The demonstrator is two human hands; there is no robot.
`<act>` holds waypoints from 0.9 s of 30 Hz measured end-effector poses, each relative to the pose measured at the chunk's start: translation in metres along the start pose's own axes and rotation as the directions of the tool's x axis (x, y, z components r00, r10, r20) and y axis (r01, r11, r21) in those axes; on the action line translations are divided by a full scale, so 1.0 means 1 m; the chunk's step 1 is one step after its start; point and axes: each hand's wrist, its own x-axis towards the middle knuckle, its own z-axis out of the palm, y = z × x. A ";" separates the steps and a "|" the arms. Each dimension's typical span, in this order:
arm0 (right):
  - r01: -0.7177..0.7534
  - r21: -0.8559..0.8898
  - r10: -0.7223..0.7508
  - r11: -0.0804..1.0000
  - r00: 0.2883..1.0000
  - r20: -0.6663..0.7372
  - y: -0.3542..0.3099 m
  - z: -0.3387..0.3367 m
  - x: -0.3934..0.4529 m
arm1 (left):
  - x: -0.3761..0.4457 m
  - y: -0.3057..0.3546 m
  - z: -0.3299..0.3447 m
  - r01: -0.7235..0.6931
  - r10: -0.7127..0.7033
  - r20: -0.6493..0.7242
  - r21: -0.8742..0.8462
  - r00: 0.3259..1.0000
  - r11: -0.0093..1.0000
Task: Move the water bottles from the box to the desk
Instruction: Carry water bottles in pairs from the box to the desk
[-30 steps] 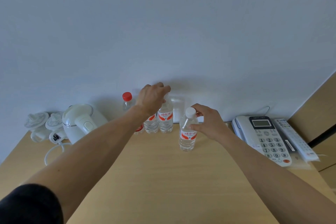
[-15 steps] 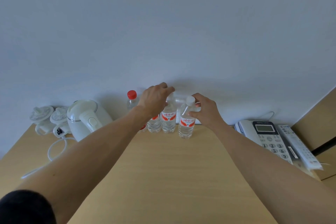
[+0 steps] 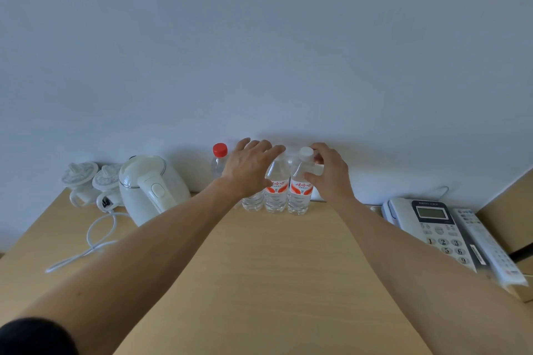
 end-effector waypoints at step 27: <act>-0.170 -0.002 0.170 0.985 0.984 0.052 -0.001 -0.003 0.004 | 0.029 0.004 -0.006 0.080 -0.082 -0.008 -0.113 0.997 0.990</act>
